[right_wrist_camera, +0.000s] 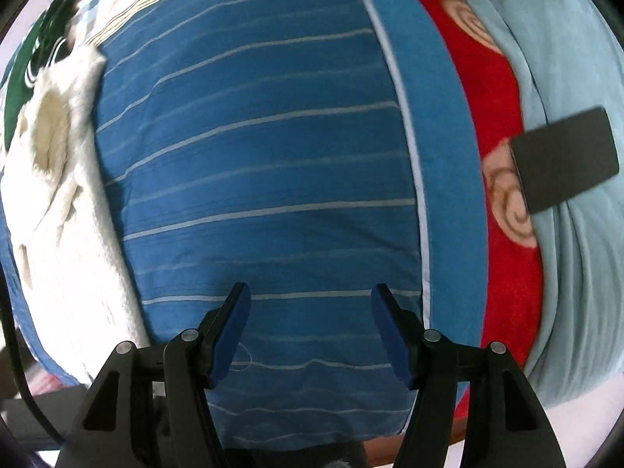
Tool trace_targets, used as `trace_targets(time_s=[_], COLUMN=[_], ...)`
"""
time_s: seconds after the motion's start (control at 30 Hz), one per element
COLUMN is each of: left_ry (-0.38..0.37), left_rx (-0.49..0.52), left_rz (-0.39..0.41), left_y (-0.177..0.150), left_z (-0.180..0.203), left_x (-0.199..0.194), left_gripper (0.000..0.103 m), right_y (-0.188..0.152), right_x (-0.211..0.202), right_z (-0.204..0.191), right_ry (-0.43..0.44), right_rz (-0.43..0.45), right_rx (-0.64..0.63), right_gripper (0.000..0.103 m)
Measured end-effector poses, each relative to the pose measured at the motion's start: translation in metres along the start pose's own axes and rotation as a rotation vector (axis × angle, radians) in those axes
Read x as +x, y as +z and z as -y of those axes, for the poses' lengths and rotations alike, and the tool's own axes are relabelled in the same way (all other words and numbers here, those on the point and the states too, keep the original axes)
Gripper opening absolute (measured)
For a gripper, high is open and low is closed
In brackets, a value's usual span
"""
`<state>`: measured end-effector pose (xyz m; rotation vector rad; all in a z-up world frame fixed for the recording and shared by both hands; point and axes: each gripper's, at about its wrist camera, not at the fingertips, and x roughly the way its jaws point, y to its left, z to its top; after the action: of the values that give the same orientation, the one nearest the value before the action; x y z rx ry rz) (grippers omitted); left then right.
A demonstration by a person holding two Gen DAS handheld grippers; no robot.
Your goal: Fold large clothes
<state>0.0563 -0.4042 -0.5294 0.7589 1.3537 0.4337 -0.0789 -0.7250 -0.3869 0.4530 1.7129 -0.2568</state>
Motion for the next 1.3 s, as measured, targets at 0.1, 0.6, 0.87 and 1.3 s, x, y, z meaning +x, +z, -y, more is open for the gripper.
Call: trace_targets(time_s=[0.1, 0.6, 0.87, 1.3], left_ry=[0.028, -0.065, -0.111, -0.310], left_rx=[0.010, -0.310, -0.348, -0.411], left_rz=[-0.071, 0.010, 0.029, 0.026], left_y=[0.004, 0.006, 0.003, -0.014], left_z=[0.012, -0.111, -0.140, -0.186], left_x=[0.026, 0.070, 0.080, 0.083], left_gripper=[0.103, 0.028, 0.025, 0.025], right_y=[0.001, 0.054, 0.100, 0.131], right_x=[0.000, 0.039, 0.031, 0.029], right_z=[-0.013, -0.120, -0.226, -0.312], right_ry=[0.021, 0.396, 0.780, 0.713], right_rz=[-0.003, -0.063, -0.001, -0.063], right_rx=[0.016, -0.190, -0.312, -0.169], right_gripper=[0.066, 0.076, 0.091, 0.029])
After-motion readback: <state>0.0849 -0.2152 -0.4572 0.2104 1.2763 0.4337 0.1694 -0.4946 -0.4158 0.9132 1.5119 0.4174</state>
